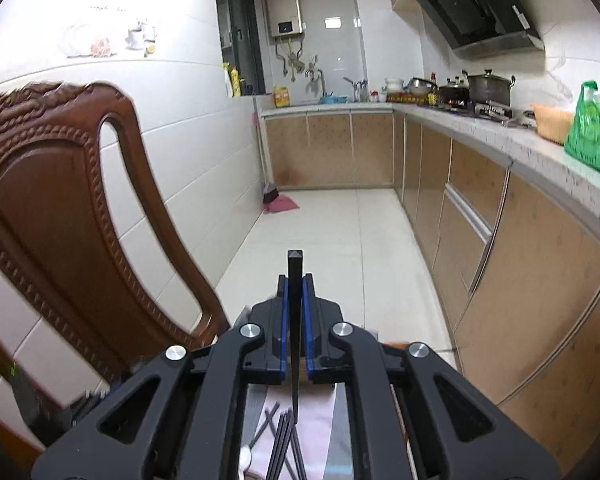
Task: Organize utensils
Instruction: 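Lift the chopstick and drop it into the wooden holder with the right tool, then lower the ladle into the wooden holder and open the left tool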
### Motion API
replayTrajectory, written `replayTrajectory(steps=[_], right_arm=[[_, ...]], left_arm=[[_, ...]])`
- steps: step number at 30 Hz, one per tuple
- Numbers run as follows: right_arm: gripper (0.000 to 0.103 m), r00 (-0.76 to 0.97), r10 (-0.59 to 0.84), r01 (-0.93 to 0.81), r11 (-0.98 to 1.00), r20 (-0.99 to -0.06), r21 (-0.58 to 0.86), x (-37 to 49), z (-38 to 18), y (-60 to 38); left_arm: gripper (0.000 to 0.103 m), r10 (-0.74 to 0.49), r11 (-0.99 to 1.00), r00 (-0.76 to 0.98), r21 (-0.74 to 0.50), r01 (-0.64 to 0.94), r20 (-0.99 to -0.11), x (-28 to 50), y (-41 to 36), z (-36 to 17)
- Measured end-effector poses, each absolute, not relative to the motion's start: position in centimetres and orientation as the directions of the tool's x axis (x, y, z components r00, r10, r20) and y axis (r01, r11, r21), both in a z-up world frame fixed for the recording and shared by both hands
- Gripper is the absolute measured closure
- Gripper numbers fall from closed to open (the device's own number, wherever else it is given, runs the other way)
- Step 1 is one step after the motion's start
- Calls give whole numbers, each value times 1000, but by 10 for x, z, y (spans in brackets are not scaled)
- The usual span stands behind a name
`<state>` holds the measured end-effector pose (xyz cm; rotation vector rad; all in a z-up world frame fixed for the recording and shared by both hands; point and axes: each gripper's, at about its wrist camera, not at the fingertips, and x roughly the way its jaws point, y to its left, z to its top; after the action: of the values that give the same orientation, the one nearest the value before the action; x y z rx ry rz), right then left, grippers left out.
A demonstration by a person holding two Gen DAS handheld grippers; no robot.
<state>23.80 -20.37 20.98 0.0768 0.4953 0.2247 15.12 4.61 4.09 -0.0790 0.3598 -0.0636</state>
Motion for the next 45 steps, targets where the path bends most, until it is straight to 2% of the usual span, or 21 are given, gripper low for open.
replayTrajectory(steps=[8,17,23,25,27,28,34,37,39,41,42,45], right_arm=[[96,883,170,-131,984,-438,117,308,203,-196],[96,850,178,-94,978,-496,188,357,121,-195],[95,812,211,-69,960,-545,270,357,75,-208],[79,793,230,-78,957,-564,281,349,67,-213],[35,810,222,-72,956,-543,284,332,65,-220],[28,828,216,-64,953,-517,295,316,66,-227],[14,870,260,-70,906,-418,418,219,31,-276],[14,870,271,-47,877,-412,477,183,-8,-300],[14,854,263,18,847,-448,531,172,-33,-312],[14,808,349,32,778,-474,628,183,-47,-318],[14,795,383,10,768,-471,641,189,-51,-316],[14,795,354,0,813,-493,583,195,-54,-312]], left_arm=[[101,-64,996,936,-81,38,-347,155,47,40],[101,-55,996,937,-85,27,-346,158,51,39],[101,-48,996,937,-88,19,-346,159,52,39],[101,-49,996,937,-88,19,-346,159,52,39],[101,-48,996,938,-89,18,-344,159,52,39],[101,-46,996,939,-92,16,-340,159,51,40],[101,-21,997,950,-75,-2,-312,155,47,41],[101,-8,996,958,-90,-19,-286,157,43,46],[101,15,996,963,-84,-39,-270,164,39,48],[101,52,994,964,-75,-74,-262,176,34,52],[101,67,993,963,-81,-91,-263,185,31,54],[101,103,985,961,-105,-134,-258,214,26,60]])
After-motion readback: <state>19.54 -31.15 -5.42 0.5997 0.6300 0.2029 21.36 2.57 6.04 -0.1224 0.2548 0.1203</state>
